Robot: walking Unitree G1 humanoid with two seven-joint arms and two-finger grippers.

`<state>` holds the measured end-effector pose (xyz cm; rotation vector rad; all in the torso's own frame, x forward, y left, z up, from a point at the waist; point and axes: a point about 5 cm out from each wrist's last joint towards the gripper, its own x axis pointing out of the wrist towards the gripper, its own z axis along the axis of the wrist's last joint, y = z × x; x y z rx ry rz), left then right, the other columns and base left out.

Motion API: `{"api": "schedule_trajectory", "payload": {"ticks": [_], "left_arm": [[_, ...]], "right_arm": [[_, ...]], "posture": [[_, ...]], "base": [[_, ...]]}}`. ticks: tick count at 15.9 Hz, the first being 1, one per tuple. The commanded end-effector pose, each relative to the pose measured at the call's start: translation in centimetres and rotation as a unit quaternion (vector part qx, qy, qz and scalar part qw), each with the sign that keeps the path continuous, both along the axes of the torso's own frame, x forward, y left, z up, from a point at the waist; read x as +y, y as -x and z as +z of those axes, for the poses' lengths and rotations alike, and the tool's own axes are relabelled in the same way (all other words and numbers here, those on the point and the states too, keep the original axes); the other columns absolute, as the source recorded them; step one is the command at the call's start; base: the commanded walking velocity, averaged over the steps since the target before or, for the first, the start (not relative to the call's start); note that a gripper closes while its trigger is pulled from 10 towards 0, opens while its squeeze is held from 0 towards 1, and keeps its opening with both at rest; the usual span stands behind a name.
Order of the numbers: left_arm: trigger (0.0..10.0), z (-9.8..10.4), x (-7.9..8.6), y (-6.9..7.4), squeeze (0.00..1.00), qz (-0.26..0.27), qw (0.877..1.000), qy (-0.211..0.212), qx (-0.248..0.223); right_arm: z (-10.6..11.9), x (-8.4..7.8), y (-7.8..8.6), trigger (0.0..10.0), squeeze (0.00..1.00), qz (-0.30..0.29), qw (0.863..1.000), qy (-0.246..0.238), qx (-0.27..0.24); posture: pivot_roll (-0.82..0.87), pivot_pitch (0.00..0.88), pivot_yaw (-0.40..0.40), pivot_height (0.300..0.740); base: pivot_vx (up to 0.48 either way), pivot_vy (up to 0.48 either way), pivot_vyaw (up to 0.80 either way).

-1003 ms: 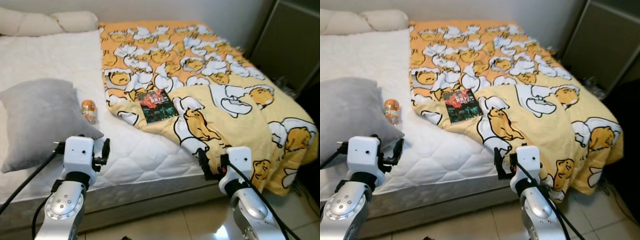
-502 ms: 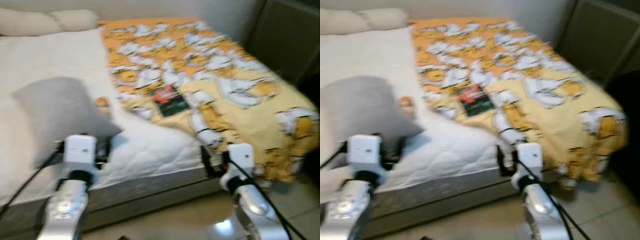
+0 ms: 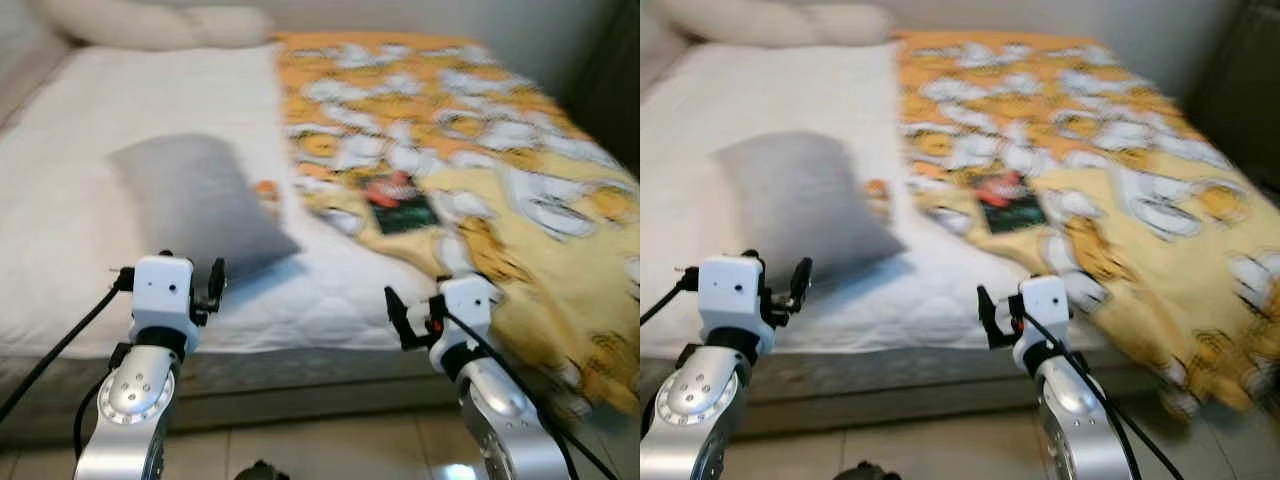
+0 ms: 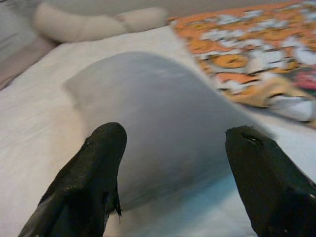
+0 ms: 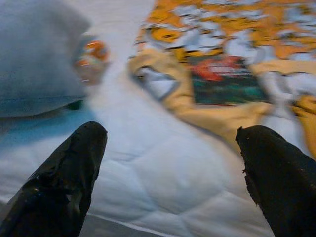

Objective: Clean up the room

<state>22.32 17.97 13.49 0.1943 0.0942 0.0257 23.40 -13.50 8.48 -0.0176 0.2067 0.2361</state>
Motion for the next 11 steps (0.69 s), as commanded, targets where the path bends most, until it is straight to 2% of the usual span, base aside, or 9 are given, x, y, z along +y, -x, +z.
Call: {"api": "schedule_trajectory", "payload": {"ticks": [1,5,11], "left_arm": [[10.0,0.3,0.3,0.0,0.0,0.006,1.0,-0.006,-0.001],[10.0,0.2,0.3,0.2,0.0,0.007,1.0,-0.01,0.001],[10.0,0.1,0.4,0.5,0.0,0.005,1.0,-0.014,0.006]], "right_arm": [[0.7,0.6,-0.8,10.0,0.0,0.013,1.0,-0.008,-0.016],[1.0,0.9,-1.5,10.0,0.0,0.018,1.0,-0.011,-0.02],[1.1,0.4,-2.3,10.0,0.0,0.002,0.999,-0.028,-0.021]], "posture": [[0.05,0.0,-0.015,0.74],[0.06,0.0,-0.02,0.74],[0.06,0.0,-0.021,0.74]], "base": [[0.311,0.0,0.8],[0.31,0.0,0.8],[0.312,0.0,0.0]]}}
